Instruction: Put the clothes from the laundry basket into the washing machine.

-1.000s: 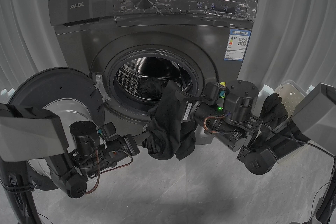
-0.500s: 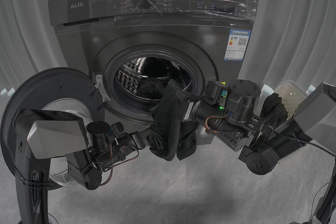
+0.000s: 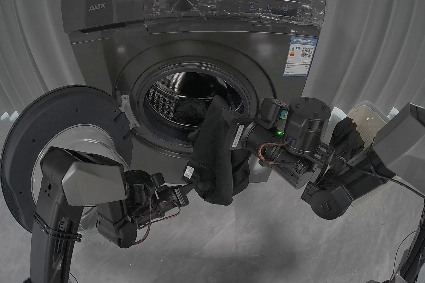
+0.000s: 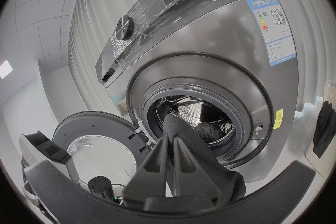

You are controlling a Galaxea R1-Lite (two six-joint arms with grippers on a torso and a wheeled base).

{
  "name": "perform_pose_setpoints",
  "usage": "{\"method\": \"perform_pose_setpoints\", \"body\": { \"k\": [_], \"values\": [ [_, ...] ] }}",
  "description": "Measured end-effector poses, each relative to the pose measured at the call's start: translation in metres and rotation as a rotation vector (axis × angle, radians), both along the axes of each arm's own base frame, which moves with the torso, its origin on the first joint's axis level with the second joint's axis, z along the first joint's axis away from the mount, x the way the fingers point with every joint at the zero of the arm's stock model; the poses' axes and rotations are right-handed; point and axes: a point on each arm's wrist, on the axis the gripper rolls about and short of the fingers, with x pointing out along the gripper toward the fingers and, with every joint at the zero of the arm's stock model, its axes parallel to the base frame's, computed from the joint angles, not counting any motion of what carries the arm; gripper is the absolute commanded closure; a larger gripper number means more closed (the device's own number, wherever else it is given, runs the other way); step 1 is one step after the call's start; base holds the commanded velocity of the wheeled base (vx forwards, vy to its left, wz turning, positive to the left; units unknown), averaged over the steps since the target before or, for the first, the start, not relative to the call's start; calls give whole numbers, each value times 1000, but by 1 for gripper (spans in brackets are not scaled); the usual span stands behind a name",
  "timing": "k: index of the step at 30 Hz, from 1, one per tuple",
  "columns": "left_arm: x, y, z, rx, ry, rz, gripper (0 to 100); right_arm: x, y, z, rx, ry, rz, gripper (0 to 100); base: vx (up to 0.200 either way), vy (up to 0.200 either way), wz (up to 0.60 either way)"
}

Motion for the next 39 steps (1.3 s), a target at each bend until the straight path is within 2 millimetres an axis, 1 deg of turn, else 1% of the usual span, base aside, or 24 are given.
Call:
{"method": "perform_pose_setpoints", "body": {
  "k": [2,3,9,17,26,27,32,39],
  "values": [
    [0,0,-2,3,6,-1,100,0,0,1,2,-2,0,100,0,0,0],
    [-1,0,-4,4,9,-1,0,1,0,1,3,-3,0,100,0,0,0],
    [-3,-3,-6,10,17,-6,0,1,2,2,6,-7,2,100,0,0,0],
    [-16,-17,-9,14,40,-55,0,1,5,5,14,-16,1,100,0,0,0],
    [-11,-30,-2,-49,30,-69,0,1,5,4,12,-13,1,100,0,0,0],
    [-10,-31,-2,-55,32,-67,100,1,5,4,12,-12,2,100,0,0,0],
    [-9,-33,-1,-69,33,-63,100,1,5,3,10,-10,2,100,0,0,0],
    [-9,-32,0,-69,30,-59,100,1,5,2,9,-9,1,100,0,0,0]
  ]
}}
